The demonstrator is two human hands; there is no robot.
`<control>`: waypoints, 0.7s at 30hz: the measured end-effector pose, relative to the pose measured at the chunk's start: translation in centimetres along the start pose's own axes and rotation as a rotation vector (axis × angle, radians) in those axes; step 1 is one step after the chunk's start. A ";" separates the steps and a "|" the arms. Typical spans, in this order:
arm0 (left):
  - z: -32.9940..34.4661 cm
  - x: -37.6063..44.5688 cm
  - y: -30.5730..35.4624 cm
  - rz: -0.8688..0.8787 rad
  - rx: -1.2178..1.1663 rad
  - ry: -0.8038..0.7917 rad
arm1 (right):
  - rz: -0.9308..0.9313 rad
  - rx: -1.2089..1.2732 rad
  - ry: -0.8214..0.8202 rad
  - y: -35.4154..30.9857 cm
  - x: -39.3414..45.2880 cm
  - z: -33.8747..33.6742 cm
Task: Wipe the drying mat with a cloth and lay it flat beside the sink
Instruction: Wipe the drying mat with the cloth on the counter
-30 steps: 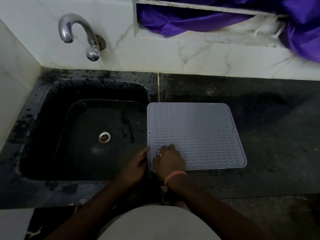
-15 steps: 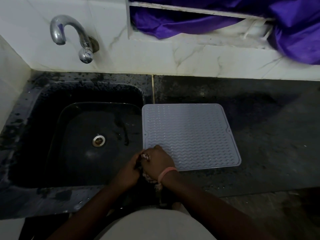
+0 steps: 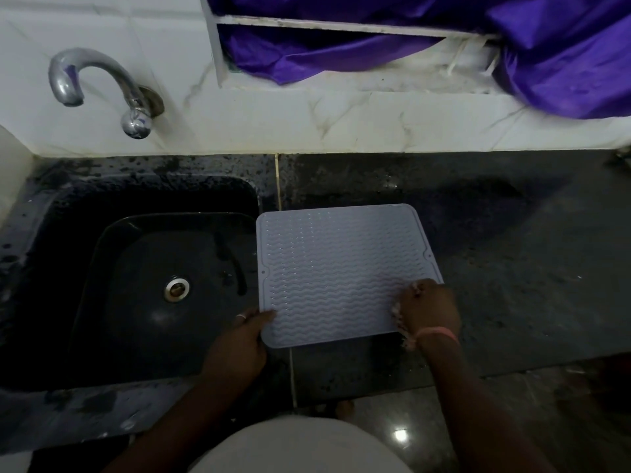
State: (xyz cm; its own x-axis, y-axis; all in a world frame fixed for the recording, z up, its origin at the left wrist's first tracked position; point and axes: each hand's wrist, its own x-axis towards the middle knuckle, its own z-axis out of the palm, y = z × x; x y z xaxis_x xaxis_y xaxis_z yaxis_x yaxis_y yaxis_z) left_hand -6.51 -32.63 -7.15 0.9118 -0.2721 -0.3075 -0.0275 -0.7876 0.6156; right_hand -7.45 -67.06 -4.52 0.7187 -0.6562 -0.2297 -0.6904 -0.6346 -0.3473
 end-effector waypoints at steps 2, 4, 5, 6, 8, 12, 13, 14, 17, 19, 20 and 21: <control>-0.3 0.1 0.3 -0.018 0.065 0.002 | 0.097 -0.054 0.045 2.1 1.1 -0.7; -0.4 0.2 0.7 -0.019 0.108 0.008 | 0.135 -0.046 0.003 3.2 1.8 -1.2; -0.4 0.2 1.0 -0.015 0.124 0.010 | 0.135 -0.027 -0.057 3.3 2.0 -1.5; -0.4 0.1 1.2 -0.010 0.136 0.010 | 0.129 -0.011 -0.105 3.4 2.4 -1.6; -0.4 0.0 1.5 -0.017 0.144 0.000 | 0.151 0.011 -0.140 3.0 2.5 -1.8; -0.5 0.4 1.8 -0.036 0.165 -0.010 | 0.138 0.040 -0.115 2.0 2.1 -1.3; -0.5 0.6 1.8 -0.038 0.182 -0.009 | 0.125 0.052 -0.120 1.6 1.8 -1.1; -0.5 0.8 1.8 -0.042 0.195 -0.008 | 0.116 0.070 -0.122 1.1 1.5 -0.8; -0.5 1.0 1.7 -0.058 0.194 -0.018 | 0.094 0.058 -0.102 -0.9 -0.4 0.7; -0.6 0.9 1.6 -0.060 0.194 -0.036 | 0.062 0.035 -0.084 -2.3 -2.0 1.5; -0.7 0.9 1.5 -0.055 0.190 -0.039 | 0.032 0.036 -0.077 -2.9 -2.8 1.9; -0.7 0.8 1.4 -0.045 0.184 -0.042 | -0.002 0.031 -0.078 -3.3 -3.4 2.4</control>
State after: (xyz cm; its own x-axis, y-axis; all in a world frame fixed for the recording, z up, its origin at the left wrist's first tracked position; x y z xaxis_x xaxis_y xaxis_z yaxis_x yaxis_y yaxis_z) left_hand -5.55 -33.59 -5.99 0.8958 -0.2548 -0.3642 -0.0656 -0.8862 0.4586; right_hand -7.45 -61.73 -4.75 0.7251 -0.6205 -0.2987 -0.6870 -0.6221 -0.3754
